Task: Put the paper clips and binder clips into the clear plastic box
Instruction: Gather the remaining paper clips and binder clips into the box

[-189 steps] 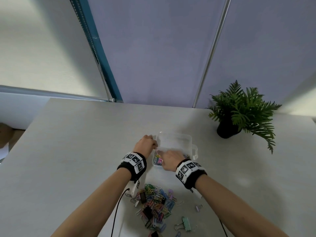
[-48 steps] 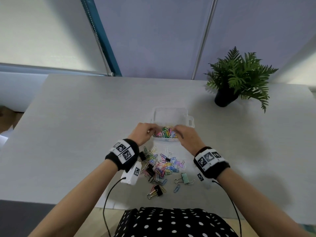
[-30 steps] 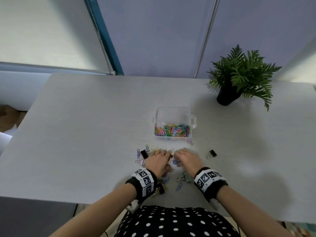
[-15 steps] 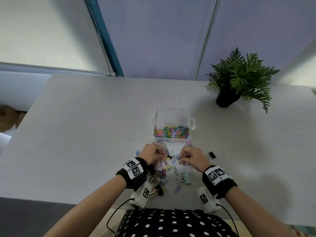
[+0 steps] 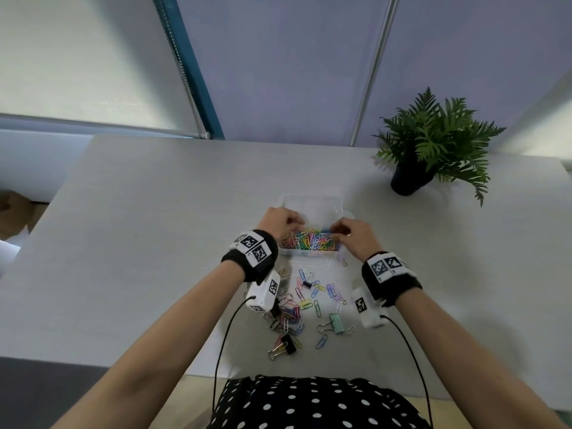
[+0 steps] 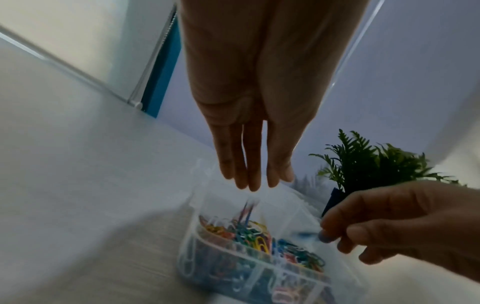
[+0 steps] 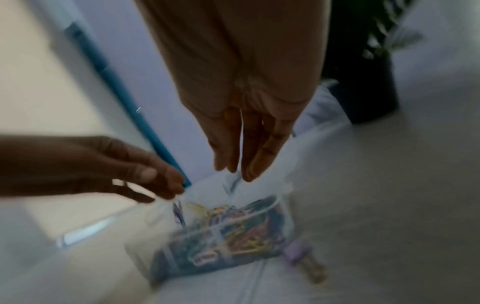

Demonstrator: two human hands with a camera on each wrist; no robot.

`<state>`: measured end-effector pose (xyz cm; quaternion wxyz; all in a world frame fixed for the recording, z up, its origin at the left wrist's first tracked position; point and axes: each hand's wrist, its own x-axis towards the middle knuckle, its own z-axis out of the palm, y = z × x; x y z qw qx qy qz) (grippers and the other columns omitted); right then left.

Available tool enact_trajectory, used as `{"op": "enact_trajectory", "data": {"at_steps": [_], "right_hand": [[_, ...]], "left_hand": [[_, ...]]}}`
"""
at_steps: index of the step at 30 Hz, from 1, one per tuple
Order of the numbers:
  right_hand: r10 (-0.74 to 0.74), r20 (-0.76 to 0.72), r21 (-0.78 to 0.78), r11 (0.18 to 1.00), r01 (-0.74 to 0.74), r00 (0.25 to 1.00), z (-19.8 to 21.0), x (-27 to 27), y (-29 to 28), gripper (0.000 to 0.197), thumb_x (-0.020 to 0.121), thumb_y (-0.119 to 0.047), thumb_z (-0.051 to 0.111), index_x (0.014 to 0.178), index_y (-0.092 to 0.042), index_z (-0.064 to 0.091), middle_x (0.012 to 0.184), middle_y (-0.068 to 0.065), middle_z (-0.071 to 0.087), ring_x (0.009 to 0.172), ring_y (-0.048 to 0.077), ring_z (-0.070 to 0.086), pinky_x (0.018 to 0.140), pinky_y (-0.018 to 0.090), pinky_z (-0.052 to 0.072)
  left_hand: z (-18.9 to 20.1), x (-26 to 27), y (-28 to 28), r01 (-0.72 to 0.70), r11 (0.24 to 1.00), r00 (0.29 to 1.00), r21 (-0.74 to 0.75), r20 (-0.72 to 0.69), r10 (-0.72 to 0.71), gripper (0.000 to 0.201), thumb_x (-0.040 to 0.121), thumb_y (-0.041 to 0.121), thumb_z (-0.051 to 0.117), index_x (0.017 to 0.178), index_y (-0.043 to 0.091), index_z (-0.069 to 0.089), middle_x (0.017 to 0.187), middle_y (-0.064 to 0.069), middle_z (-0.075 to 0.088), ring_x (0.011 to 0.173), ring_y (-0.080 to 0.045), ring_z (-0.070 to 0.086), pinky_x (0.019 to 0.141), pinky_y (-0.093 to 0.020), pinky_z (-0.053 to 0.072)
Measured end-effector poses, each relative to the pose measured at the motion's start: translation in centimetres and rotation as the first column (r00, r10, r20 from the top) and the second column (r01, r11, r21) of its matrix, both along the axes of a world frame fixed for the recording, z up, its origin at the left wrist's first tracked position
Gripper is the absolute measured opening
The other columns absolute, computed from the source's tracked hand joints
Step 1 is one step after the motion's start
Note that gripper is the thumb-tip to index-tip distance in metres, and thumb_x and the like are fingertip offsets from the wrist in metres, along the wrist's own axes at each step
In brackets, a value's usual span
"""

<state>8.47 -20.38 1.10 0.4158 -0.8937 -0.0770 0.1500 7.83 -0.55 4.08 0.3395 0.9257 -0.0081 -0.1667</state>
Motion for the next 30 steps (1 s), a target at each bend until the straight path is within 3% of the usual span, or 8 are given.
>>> {"op": "enact_trajectory", "data": {"at_steps": [2, 5, 8, 11, 19, 23, 26, 30], "right_hand": [[0.106, 0.077, -0.183, 0.979, -0.09, 0.991, -0.2, -0.5, 0.0, 0.013, 0.082, -0.003, 0.062, 0.094, -0.003, 0.066, 0.092, 0.011, 0.066, 0.08, 0.018, 0.056, 0.076, 0.023, 0.045], [0.217, 0.155, -0.198, 0.963, -0.185, 0.964, -0.2, -2.9, 0.3, 0.009, 0.086, -0.007, 0.056, 0.089, -0.008, 0.065, 0.09, 0.008, 0.065, 0.083, 0.019, 0.056, 0.082, 0.032, 0.048], [0.47, 0.04, -0.23, 0.863, -0.449, 0.882, -1.0, -6.4, 1.0, 0.009, 0.087, -0.009, 0.055, 0.089, -0.008, 0.063, 0.092, 0.006, 0.066, 0.087, 0.019, 0.059, 0.083, 0.032, 0.049], [0.667, -0.045, -0.356, 0.685, -0.636, 0.744, -2.4, -9.2, 1.8, 0.018, 0.086, -0.009, 0.053, 0.102, -0.01, 0.06, 0.108, 0.006, 0.059, 0.1, 0.021, 0.054, 0.086, 0.036, 0.047], [0.658, 0.025, -0.47, 0.672, -0.573, 0.752, -3.8, -9.6, 2.6, 0.045, 0.078, -0.018, 0.066, 0.118, -0.008, 0.048, 0.118, 0.011, 0.049, 0.107, 0.025, 0.048, 0.079, 0.038, 0.047], [0.639, 0.092, -0.46, 0.708, -0.537, 0.764, -4.0, -9.7, 2.7, 0.032, 0.074, -0.012, 0.068, 0.102, -0.009, 0.054, 0.107, 0.01, 0.052, 0.099, 0.026, 0.052, 0.069, 0.04, 0.051], [0.62, 0.117, -0.434, 0.735, -0.522, 0.776, -4.1, -9.8, 2.6, 0.015, 0.074, -0.01, 0.068, 0.084, -0.012, 0.058, 0.094, 0.006, 0.054, 0.09, 0.022, 0.053, 0.064, 0.037, 0.051], [0.643, 0.108, -0.494, 0.696, -0.52, 0.758, -4.2, -10.1, 2.1, 0.033, 0.052, -0.014, 0.083, 0.07, -0.017, 0.056, 0.076, -0.002, 0.058, 0.071, 0.016, 0.057, 0.048, 0.021, 0.042]], "left_hand": [[0.0, -0.7, 0.7, 0.027, 0.998, 0.997, 0.058, 0.064, -0.031, 0.025, 0.09, 0.011, 0.056, 0.113, 0.009, 0.065, 0.118, -0.008, 0.066, 0.111, -0.02, 0.059, 0.099, -0.026, 0.04], [-0.2, -3.0, 1.8, 0.051, 0.999, 0.979, -0.019, 0.199, -0.046, 0.023, 0.09, 0.003, 0.052, 0.106, 0.008, 0.068, 0.11, -0.007, 0.069, 0.097, -0.012, 0.063, 0.093, -0.018, 0.042], [-1.3, -5.6, 2.3, 0.264, 0.964, 0.964, -0.007, 0.025, -0.264, 0.022, 0.09, 0.002, 0.051, 0.104, 0.006, 0.068, 0.105, -0.006, 0.07, 0.085, -0.009, 0.063, 0.09, -0.016, 0.046], [-3.0, -7.0, 2.3, 0.36, 0.932, 0.93, 0.036, -0.093, -0.356, 0.021, 0.089, 0.003, 0.052, 0.103, 0.007, 0.068, 0.105, -0.006, 0.071, 0.094, -0.014, 0.066, 0.095, -0.024, 0.048], [-4.8, -7.2, 0.7, -0.013, 0.961, 1.0, 0.277, -0.015, 0.018, 0.037, 0.086, 0.018, 0.06, 0.118, 0.006, 0.048, 0.12, -0.01, 0.054, 0.107, -0.026, 0.056, 0.093, -0.032, 0.046], [-5.3, -7.7, -1.0, 0.15, 0.94, 0.985, 0.306, -0.124, -0.117, 0.06, 0.078, 0.016, 0.069, 0.128, 0.002, 0.04, 0.13, -0.014, 0.046, 0.12, -0.03, 0.046, 0.101, -0.036, 0.039], [-5.7, -8.4, -1.9, 0.199, 0.91, 0.98, 0.364, -0.056, -0.192, 0.046, 0.084, 0.009, 0.059, 0.126, 0.003, 0.042, 0.133, -0.013, 0.046, 0.121, -0.029, 0.045, 0.102, -0.037, 0.04], [-5.6, -8.9, -2.7, 0.265, 0.847, 0.959, 0.461, -0.035, -0.281, 0.031, 0.089, 0.007, 0.047, 0.12, 0.007, 0.048, 0.125, -0.013, 0.053, 0.119, -0.031, 0.047, 0.102, -0.038, 0.035]]}}
